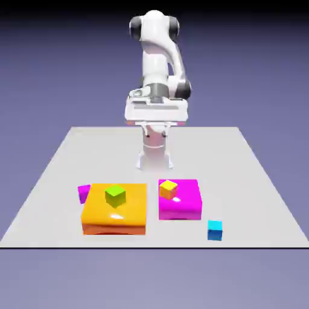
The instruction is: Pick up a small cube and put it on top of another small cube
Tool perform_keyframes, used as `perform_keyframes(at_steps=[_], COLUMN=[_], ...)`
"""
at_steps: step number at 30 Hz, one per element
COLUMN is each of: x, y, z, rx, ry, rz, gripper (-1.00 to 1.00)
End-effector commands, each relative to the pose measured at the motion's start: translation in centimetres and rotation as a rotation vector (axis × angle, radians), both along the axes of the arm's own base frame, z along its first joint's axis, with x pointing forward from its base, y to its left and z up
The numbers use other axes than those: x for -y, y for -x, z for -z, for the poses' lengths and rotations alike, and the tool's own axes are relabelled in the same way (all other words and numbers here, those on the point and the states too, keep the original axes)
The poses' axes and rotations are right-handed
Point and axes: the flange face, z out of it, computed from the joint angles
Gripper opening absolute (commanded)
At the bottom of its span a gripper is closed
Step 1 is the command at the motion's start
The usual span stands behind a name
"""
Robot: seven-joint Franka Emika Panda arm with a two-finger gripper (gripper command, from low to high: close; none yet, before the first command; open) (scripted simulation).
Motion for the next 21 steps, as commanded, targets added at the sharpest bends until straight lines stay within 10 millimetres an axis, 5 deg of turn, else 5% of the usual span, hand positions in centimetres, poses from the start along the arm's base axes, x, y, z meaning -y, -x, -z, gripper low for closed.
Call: perform_keyframes(at_steps=[1, 11, 21], x=[1.3, 14.9, 27.4], y=[-0.7, -3.6, 0.5], z=[0.9, 11.4, 21.5], rx=[-0.053, -0.555, -0.967], ry=[-0.023, -0.275, -0.569], rz=[0.034, 0.368, 0.677], gripper=[0.0, 0.0, 0.0])
